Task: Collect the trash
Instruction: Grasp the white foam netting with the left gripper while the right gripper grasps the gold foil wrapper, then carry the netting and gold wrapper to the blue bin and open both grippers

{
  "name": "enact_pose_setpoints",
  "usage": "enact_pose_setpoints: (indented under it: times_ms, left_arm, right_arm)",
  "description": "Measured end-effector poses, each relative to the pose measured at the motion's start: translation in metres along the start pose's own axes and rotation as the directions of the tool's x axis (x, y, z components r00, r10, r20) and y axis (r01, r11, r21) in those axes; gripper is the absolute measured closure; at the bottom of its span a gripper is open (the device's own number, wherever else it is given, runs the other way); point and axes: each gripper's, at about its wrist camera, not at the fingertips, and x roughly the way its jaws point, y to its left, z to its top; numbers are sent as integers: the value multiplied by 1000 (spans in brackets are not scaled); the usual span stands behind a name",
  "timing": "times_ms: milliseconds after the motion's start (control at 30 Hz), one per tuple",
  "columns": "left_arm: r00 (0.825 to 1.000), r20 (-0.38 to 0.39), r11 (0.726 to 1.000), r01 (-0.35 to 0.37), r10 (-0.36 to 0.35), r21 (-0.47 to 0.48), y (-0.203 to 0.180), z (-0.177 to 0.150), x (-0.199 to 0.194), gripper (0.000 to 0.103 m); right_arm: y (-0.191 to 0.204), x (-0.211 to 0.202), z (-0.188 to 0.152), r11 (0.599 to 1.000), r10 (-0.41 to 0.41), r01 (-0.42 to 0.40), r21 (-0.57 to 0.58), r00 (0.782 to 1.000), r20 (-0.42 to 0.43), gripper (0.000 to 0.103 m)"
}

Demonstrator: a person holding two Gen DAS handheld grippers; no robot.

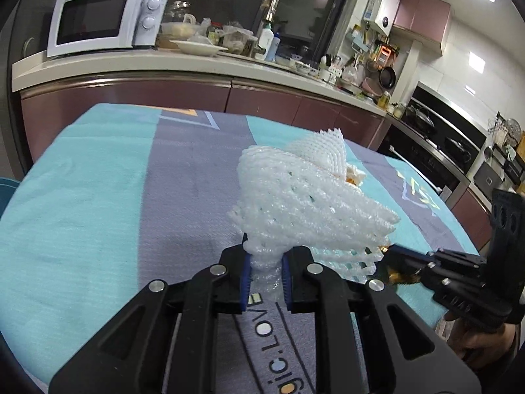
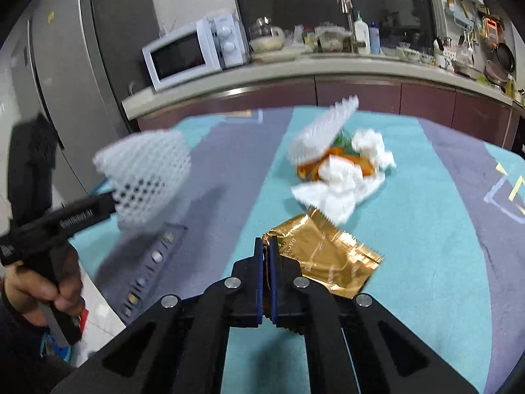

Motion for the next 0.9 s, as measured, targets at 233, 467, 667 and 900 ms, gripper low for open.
enact_pose_setpoints:
  times_ms: [233,467,667,900]
  left_arm:
    - [996,88,1000,-23,25,-20,21,10,-47,88]
    - [974,179,988,-121,137,-97,66,16,-105,88]
    - [931,237,956,-241,277,-166,112,20,-157,88]
    - [842,278,883,-407,462,-235,182,24,-222,88]
  right_arm:
    - [29,-18,38,995,91,-86,-52,991,103,101]
    - [83,-9,73,962,238,-213,-170,961,139,101]
    - [142,13,103,903,374,-331,-272,919,123,101]
    - [216,51,136,815,511,-460,-353,857,63,101]
